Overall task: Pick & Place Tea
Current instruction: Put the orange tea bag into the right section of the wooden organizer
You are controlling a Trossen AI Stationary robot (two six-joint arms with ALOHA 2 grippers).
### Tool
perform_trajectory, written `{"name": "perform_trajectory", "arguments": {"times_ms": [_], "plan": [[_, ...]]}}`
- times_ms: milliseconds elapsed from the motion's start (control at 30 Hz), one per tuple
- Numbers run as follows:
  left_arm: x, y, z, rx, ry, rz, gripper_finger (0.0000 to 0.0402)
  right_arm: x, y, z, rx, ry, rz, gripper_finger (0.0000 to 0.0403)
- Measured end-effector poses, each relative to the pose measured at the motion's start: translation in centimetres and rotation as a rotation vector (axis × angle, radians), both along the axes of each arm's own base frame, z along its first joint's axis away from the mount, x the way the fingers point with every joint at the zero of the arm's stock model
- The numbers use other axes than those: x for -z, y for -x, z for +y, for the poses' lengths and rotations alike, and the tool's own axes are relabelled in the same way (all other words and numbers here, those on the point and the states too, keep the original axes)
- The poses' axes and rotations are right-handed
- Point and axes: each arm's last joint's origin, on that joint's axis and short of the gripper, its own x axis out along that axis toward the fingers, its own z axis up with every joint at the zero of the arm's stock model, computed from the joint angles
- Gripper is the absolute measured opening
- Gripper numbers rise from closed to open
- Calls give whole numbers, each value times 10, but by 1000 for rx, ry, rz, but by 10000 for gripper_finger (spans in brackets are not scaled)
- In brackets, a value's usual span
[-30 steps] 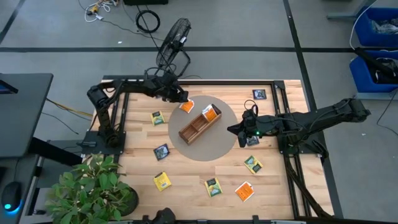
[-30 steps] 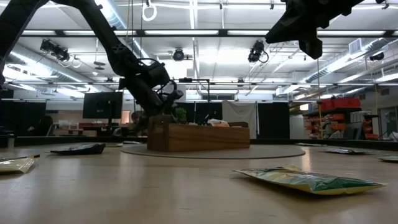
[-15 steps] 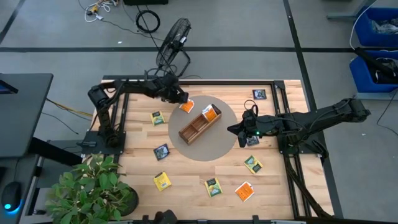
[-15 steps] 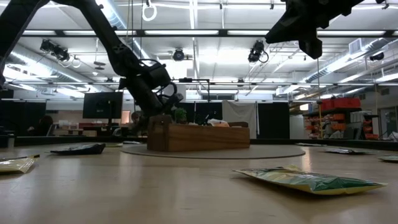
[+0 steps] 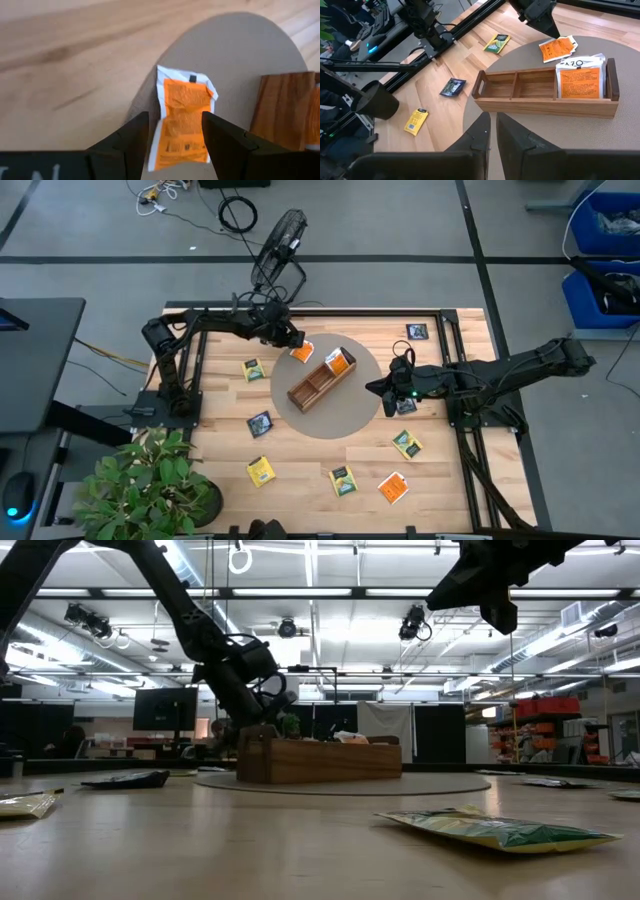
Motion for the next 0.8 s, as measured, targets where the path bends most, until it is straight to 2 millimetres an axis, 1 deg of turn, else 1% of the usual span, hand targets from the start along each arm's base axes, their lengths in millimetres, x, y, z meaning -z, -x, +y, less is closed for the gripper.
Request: {"name": "perform_trajectory", "arguments": {"times_ms": [133, 300, 433, 533, 800], "plan": [[0, 0, 0, 10, 12, -11, 188, 0, 0, 0, 0, 1, 0, 39], [1, -5, -6, 40, 16, -13, 188, 0, 0, -1, 13, 16, 0, 39], [10, -10, -11, 52, 32, 2, 188, 0, 0, -1, 13, 16, 0, 39], [12, -14, -14, 57, 61, -11, 188, 0, 0, -1, 13, 16, 1, 39], [12, -18, -16, 56, 58, -47, 188, 1, 1, -1, 13, 18, 13, 39]]}}
